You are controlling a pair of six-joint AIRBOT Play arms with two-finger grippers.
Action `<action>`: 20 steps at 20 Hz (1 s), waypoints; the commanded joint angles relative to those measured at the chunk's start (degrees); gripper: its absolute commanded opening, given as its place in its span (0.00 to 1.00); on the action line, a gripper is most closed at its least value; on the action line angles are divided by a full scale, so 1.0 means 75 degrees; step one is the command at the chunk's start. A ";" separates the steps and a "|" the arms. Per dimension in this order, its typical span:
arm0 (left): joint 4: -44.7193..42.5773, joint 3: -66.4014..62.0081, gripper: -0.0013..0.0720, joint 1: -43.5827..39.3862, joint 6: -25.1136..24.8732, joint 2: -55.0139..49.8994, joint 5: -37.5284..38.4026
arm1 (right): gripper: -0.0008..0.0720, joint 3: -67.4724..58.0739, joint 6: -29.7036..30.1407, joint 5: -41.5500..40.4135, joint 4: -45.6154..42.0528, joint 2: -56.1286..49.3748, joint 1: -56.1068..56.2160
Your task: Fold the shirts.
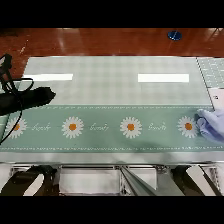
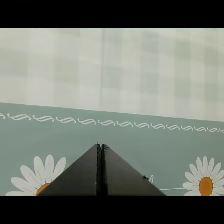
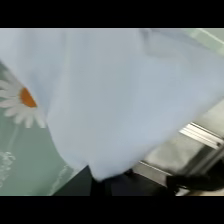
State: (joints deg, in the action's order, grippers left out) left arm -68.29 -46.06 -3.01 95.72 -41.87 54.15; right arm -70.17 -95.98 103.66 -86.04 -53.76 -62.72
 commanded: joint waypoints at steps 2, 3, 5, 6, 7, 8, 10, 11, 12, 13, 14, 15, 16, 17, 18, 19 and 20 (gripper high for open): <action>0.0061 0.0000 0.05 -0.0003 -0.0003 -0.0012 -0.0119 | 0.37 0.2608 -0.0493 -0.0691 -0.2576 0.1617 -0.0527; 0.0061 0.0000 0.05 -0.0003 -0.0003 -0.0044 -0.0160 | 0.59 0.2771 -0.0495 -0.0743 -0.2600 0.1658 -0.0527; 0.0058 -0.0012 0.05 0.0000 -0.0003 -0.0192 -0.0428 | 0.58 0.2669 -0.0481 -0.1008 -0.2320 0.1580 -0.0527; 0.0058 -0.0096 0.05 0.0000 -0.0096 -0.0353 -0.0595 | 0.58 0.2506 -0.0411 -0.1186 -0.2159 0.1504 -0.0527; 0.0058 -0.0306 0.05 0.0000 -0.0326 -0.0565 -0.0618 | 0.56 0.2203 -0.0391 -0.1396 -0.1751 0.1343 -0.0527; 0.0058 -0.0691 0.05 0.0000 -0.0551 -0.0874 -0.0589 | 0.45 0.1818 -0.0350 -0.1641 -0.0973 0.1125 -0.0525; 0.0064 -0.1781 0.05 -0.0003 -0.0755 -0.1588 -0.0388 | 0.04 0.0863 0.0358 -0.2349 0.2189 0.0525 -0.0119; 0.0114 -0.2460 0.05 -0.0006 -0.0886 -0.2002 -0.0239 | 0.04 0.0408 0.0533 -0.2634 0.3264 0.0192 0.0539; 0.0198 -0.3107 0.05 -0.0047 -0.0895 -0.2401 -0.0052 | 0.04 -0.0061 0.0659 -0.2923 0.3684 -0.0131 0.1524; 0.0405 -0.3768 0.05 -0.0154 -0.0901 -0.2798 0.0207 | 0.04 -0.0574 0.0755 -0.3354 0.3579 -0.0495 0.2955; 0.0688 -0.4488 0.05 -0.0353 -0.0938 -0.3188 0.0635 | 0.04 -0.0927 0.0790 -0.3829 0.3363 -0.0784 0.4252; 0.0871 -0.5082 0.05 -0.0679 -0.1320 -0.3477 0.0947 | 0.04 -0.1215 0.0895 -0.4334 0.3130 -0.1093 0.5505; 0.0833 -0.5517 0.05 -0.1154 -0.1606 -0.3657 0.0982 | 0.04 -0.1483 0.0903 -0.4829 0.2763 -0.1443 0.6738; 0.0565 -0.5665 0.05 -0.1591 -0.1647 -0.3736 0.0731 | 0.04 -0.1740 0.0933 -0.5059 0.2381 -0.1824 0.7714; -0.0096 -0.5645 0.05 -0.1982 -0.1501 -0.3812 0.0373 | 0.04 -0.2022 0.0947 -0.5088 0.1763 -0.2294 0.8548; -0.1142 -0.5642 0.05 -0.2212 -0.0901 -0.3995 0.0364 | 0.04 -0.2200 0.0866 -0.5021 0.1139 -0.2731 0.9090; -0.1897 -0.5642 0.05 -0.2267 -0.0312 -0.4232 0.0816 | 0.04 -0.2256 0.0662 -0.4890 0.0490 -0.3171 0.9422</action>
State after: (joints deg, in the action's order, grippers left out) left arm -69.52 -85.01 -15.33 87.50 -69.49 57.93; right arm -82.67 -90.00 70.35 -71.68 -69.23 -6.90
